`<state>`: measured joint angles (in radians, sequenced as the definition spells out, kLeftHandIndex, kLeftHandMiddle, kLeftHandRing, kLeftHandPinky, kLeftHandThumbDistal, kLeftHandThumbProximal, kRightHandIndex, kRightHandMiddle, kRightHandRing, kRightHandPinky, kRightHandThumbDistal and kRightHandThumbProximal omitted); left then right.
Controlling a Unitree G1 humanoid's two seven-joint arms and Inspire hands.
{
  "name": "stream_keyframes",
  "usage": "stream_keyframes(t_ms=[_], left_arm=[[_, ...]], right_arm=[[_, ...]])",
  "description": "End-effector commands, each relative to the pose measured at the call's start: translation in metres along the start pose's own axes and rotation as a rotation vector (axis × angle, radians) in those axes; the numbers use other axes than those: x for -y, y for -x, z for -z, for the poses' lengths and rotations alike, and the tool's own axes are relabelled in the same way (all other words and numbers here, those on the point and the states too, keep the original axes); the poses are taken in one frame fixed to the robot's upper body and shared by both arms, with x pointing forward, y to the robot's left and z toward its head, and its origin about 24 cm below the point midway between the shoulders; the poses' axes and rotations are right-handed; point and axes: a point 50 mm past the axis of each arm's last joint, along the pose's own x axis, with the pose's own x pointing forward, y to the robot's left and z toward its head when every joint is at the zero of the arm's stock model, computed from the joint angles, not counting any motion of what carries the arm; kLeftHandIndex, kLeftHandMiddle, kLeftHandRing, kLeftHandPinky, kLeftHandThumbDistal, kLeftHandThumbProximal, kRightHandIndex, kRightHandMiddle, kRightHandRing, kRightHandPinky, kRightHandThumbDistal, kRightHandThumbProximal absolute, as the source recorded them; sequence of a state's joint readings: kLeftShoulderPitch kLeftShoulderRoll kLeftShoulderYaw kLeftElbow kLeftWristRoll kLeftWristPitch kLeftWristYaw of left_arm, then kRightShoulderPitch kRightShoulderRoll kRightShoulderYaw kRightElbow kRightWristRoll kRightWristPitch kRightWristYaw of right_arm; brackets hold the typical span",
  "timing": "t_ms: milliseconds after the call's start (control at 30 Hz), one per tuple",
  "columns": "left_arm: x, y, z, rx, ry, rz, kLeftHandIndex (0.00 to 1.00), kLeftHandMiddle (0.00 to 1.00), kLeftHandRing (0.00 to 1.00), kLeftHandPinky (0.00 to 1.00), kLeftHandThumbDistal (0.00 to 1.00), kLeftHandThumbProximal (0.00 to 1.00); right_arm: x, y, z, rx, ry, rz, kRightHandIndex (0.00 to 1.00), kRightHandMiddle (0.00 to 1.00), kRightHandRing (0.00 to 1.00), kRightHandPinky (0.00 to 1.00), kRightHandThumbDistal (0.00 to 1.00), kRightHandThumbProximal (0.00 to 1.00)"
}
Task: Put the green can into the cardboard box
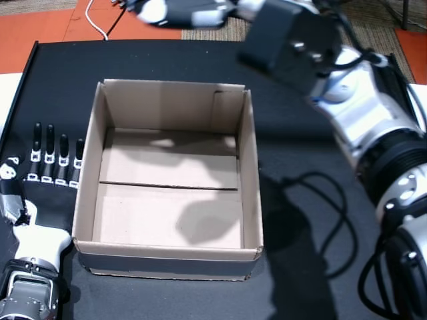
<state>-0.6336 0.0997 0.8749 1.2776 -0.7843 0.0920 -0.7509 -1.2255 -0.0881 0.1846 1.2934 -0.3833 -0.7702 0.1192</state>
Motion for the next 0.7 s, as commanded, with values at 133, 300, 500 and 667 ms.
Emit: stream_keyframes(t_ms=[133, 300, 500, 667], left_arm=[[-0.024, 0.022, 0.02, -0.046, 0.061, -0.127, 0.49, 0.47, 0.57, 0.71, 0.06, 0.88], [-0.024, 0.022, 0.023, -0.05, 0.059, -0.133, 0.47, 0.47, 0.58, 0.72, 0.07, 0.89], [-0.022, 0.02, 0.021, -0.029, 0.065, -0.113, 0.51, 0.48, 0.57, 0.71, 0.06, 0.86], [-0.022, 0.02, 0.022, -0.018, 0.061, -0.105, 0.5, 0.47, 0.57, 0.69, 0.06, 0.83]], right_arm=[[0.009, 0.006, 0.004, -0.01, 0.101, -0.01, 0.0, 0.0, 0.05, 0.36, 0.06, 0.03], [0.003, -0.005, 0.014, -0.323, 0.225, -0.542, 0.04, 0.05, 0.14, 0.4, 0.01, 0.22], [-0.025, 0.012, 0.026, -0.482, 0.082, -0.898, 0.0, 0.01, 0.12, 0.36, 0.14, 0.18], [-0.037, 0.026, 0.035, -0.508, 0.047, -0.983, 0.0, 0.0, 0.11, 0.36, 0.11, 0.19]])
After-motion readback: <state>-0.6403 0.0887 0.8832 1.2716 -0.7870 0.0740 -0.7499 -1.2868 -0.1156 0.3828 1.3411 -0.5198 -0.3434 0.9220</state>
